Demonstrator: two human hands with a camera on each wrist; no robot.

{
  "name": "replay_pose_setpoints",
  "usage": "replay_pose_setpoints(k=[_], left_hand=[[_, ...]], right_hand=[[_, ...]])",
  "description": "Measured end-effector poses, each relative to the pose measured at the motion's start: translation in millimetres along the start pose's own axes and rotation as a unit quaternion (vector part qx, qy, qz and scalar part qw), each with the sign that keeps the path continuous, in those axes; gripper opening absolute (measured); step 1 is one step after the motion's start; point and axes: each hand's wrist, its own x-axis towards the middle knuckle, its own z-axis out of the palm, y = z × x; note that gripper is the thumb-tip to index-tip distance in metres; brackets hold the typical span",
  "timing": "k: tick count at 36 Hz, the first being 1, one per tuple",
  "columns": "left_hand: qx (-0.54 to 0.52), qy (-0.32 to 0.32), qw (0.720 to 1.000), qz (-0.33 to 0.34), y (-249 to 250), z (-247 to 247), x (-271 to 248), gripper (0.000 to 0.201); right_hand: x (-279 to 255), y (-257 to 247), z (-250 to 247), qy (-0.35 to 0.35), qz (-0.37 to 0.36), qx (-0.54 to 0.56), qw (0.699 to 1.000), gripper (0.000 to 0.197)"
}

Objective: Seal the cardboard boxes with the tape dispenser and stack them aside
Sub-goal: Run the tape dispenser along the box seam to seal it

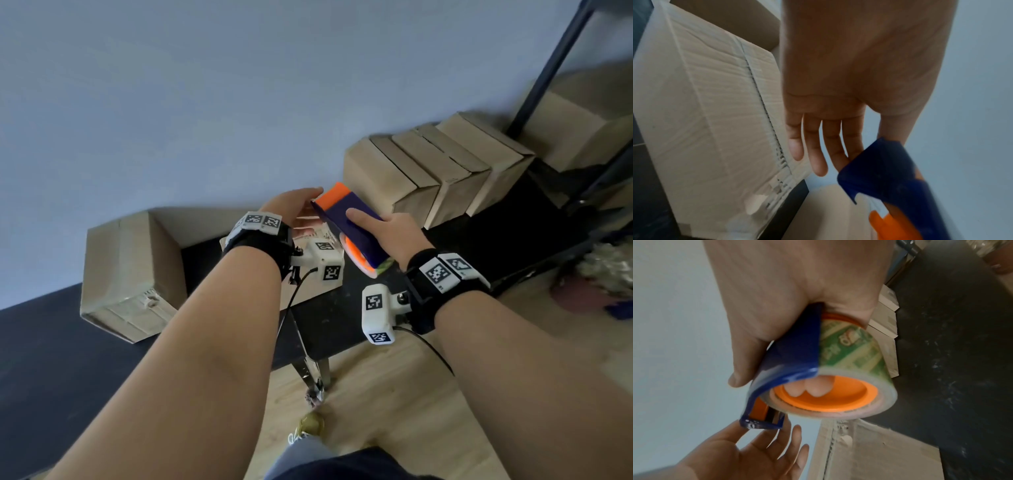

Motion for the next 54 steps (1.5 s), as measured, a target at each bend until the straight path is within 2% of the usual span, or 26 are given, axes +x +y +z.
replay_pose_setpoints(k=[4, 7, 9, 11, 12, 14, 15, 21, 24, 25, 27, 29, 34, 38, 42, 46, 47, 49, 54], left_hand=[[-0.010, -0.020, 1.000, -0.017, 3.6, -6.9, 7.5, 0.019], [0.026, -0.018, 0.999, -0.029, 7.1, -10.3, 14.8, 0.009], [0.061, -0.027, 0.997, -0.041, 9.5, -10.9, 17.1, 0.009], [0.109, -0.049, 0.992, -0.033, 11.6, -10.0, 14.8, 0.024], [0.143, -0.036, 0.989, -0.021, 11.8, -8.8, 16.3, 0.029], [0.128, -0.023, 0.991, -0.010, 14.6, -8.3, 16.0, 0.011], [0.126, -0.002, 0.992, -0.013, 13.1, -9.8, 20.0, 0.010], [0.218, 0.035, 0.975, 0.037, 19.1, -3.2, 37.0, 0.023], [0.287, 0.091, 0.951, 0.064, 27.6, -7.4, 47.2, 0.027], [0.309, 0.118, 0.941, 0.076, 31.2, -9.7, 49.1, 0.022], [0.351, 0.155, 0.920, 0.086, 39.1, -13.7, 52.3, 0.015], [0.372, 0.169, 0.907, 0.106, 44.0, -16.2, 55.0, 0.022], [0.357, 0.121, 0.915, 0.144, 38.7, -13.4, 69.6, 0.028], [0.387, 0.090, 0.904, 0.160, 29.3, -13.9, 77.4, 0.029], [0.420, 0.088, 0.888, 0.162, 20.3, -17.7, 88.7, 0.014], [0.439, 0.088, 0.879, 0.164, 13.2, -17.2, 96.8, 0.029], [0.441, 0.085, 0.879, 0.161, 12.1, -16.0, 98.8, 0.027], [0.443, 0.079, 0.879, 0.160, 10.2, -13.8, 102.1, 0.021], [0.440, 0.083, 0.880, 0.159, 3.9, -12.0, 111.6, 0.024]], right_hand=[[1.6, -1.6, 1.3, -0.001, 0.015, 0.008, 1.000, 0.051], [4.1, -2.5, 3.0, 0.002, 0.034, 0.027, 0.999, 0.057], [5.9, -4.1, 3.9, 0.007, 0.052, 0.046, 0.998, 0.057], [6.8, -5.9, 3.9, 0.014, 0.076, 0.057, 0.995, 0.059], [7.5, -6.1, 3.7, 0.016, 0.084, 0.061, 0.994, 0.057], [7.9, -5.5, 3.2, 0.024, 0.093, 0.059, 0.994, 0.051], [7.9, -5.2, 3.2, 0.028, 0.095, 0.054, 0.994, 0.048], [10.7, -4.9, 8.3, 0.052, 0.110, 0.030, 0.992, 0.048], [7.6, -2.6, 5.2, 0.046, 0.126, 0.029, 0.991, 0.035], [5.4, -1.6, 3.3, 0.046, 0.130, 0.036, 0.990, 0.032], [3.3, 0.8, 0.0, 0.050, 0.139, 0.045, 0.988, 0.031], [2.1, 0.5, -0.9, 0.057, 0.147, 0.049, 0.986, 0.033], [3.0, 2.8, 1.2, 0.074, 0.181, 0.054, 0.979, 0.038], [9.2, 2.2, 11.1, 0.078, 0.198, 0.050, 0.976, 0.045], [16.6, -2.5, 24.8, 0.089, 0.207, 0.040, 0.973, 0.052], [22.8, 0.5, 33.8, 0.100, 0.220, 0.042, 0.969, 0.070], [24.0, 2.4, 35.3, 0.103, 0.222, 0.042, 0.969, 0.072], [25.9, 6.1, 38.2, 0.105, 0.226, 0.042, 0.968, 0.070], [26.1, 5.8, 42.6, 0.111, 0.241, 0.049, 0.963, 0.069]])
